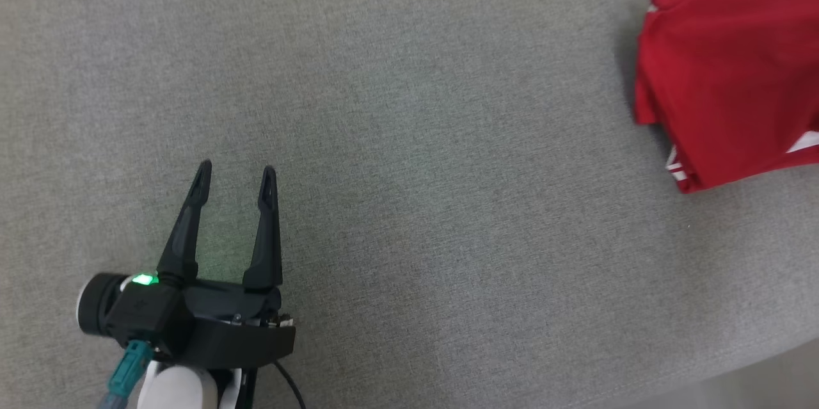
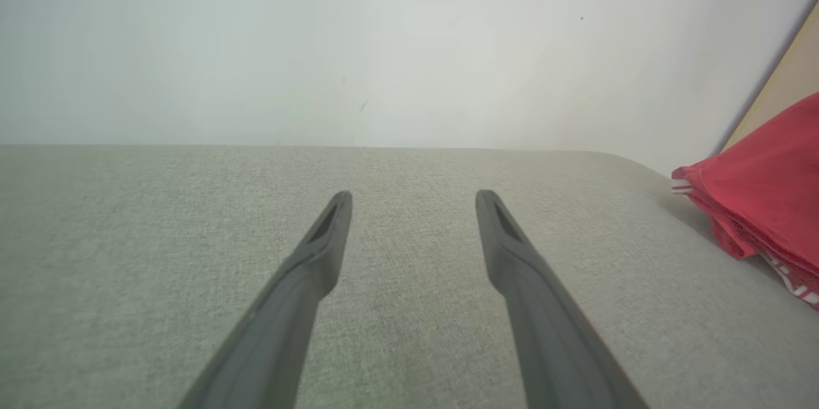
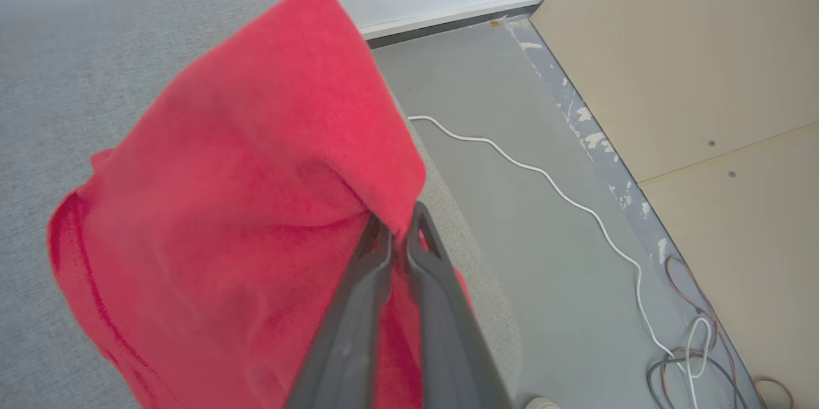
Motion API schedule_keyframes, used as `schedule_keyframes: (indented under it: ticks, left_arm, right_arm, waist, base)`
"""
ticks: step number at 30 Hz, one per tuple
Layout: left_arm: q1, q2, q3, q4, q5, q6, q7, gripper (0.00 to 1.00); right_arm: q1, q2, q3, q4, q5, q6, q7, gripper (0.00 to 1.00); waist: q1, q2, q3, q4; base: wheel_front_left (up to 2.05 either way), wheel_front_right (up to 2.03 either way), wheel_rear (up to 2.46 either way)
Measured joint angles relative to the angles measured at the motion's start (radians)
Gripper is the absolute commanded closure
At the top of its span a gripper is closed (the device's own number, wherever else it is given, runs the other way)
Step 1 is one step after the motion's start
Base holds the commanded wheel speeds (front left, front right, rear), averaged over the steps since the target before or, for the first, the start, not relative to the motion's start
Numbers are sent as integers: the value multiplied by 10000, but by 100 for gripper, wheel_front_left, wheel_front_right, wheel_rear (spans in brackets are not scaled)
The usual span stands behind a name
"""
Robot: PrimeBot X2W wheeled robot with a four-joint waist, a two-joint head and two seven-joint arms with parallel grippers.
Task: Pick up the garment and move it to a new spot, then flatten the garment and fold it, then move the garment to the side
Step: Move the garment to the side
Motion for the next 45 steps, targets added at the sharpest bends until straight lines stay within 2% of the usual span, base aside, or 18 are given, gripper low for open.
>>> schedule_keyframes:
  ticks: [7, 12, 13, 14, 21, 28, 35, 36, 38, 42, 45]
  left_arm:
    - [-267, 33, -224, -926, 219, -88, 0, 0]
    - [-314, 155, -151, -1218, 232, -134, 0, 0]
    - [-309, 167, -98, -1214, 251, -134, 0, 0]
    - [-291, 173, -46, -1223, 301, -132, 0, 0]
    - [-60, 150, 140, -1429, 428, -128, 0, 0]
    - [340, 61, 614, -1156, -52, -69, 0, 0]
    - [941, 29, 1108, -209, -819, 297, 2, 0]
    - [941, 29, 1108, -209, -819, 297, 2, 0]
    - [1191, 29, 1392, 40, -1210, 487, 2, 0]
    - [1689, 25, 1624, 334, -1429, 675, 0, 0]
    - [2026, 21, 1741, 546, -1473, 790, 0, 0]
  right_arm:
    - [-112, 54, -1480, 930, -1256, 0, -1605, 100]
    - [34, 33, -2151, 1411, -2224, 2, -2800, 100]
    - [72, 21, -2194, 1484, -2370, 2, -3005, 53]
    - [87, 29, -2276, 1588, -2474, 2, -3124, 0]
    - [193, 232, -2485, 1768, -2788, 0, -4541, 0]
    - [891, 754, -1110, 1365, -1365, 2, -6725, 0]
    - [2992, 840, 803, 339, 23, 0, -9156, 0]
    - [2992, 840, 803, 339, 23, 0, -9156, 0]
    - [4054, 894, 1390, 44, 738, 0, -10082, 0]
    - [5219, 951, 1657, 44, 1469, 0, -10966, 0]
    - [5948, 1306, 1785, 21, 1705, 0, -11319, 0]
  waist:
    - [-1, -1, 475, 152]
    - [-1, -1, 662, 355]
    - [-1, -1, 678, 393]
    - [-2, -1, 686, 427]
    - [-3, -2, 503, 506]
    - [-3, -2, -103, 595]
    - [-4, -3, -992, 850]
    - [-4, -3, -992, 850]
    - [-4, -2, -1397, 1018]
    - [-4, -3, -1968, 1264]
    - [-5, -3, -2426, 1443]
  base:
    - [0, 0, 0]
    - [0, 0, 0]
    - [0, 0, 0]
    - [0, 0, 0]
    - [0, 0, 0]
    - [0, 0, 0]
    - [0, 0, 0]
    - [0, 0, 0]
    - [0, 0, 0]
    - [0, 0, 0]
    - [0, 0, 0]
